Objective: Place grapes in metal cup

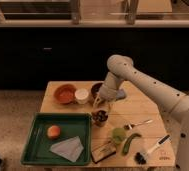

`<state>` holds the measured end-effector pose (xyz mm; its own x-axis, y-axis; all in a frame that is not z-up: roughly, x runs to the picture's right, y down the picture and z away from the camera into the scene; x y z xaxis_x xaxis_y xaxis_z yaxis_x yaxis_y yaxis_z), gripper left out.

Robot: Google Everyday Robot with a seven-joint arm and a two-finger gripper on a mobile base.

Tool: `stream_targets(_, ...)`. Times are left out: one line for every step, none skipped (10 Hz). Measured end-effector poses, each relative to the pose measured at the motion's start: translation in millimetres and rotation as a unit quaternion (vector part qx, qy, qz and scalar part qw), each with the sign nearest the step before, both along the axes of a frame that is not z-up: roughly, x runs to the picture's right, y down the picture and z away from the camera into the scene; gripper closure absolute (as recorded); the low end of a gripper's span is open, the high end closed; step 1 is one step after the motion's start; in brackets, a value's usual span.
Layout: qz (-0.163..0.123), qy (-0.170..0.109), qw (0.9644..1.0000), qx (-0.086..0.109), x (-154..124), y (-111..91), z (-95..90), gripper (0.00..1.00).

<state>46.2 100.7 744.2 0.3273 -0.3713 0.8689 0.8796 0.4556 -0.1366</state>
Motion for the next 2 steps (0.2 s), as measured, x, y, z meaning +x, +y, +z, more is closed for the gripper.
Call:
stream_targets(0.002, 0.000, 1.0000, -0.001, 1.0, -0.2, 2.0, 0.20)
stream_targets(0.005, 0.000, 1.0000, 0.000, 1.7, -1.2, 2.8, 0.20)
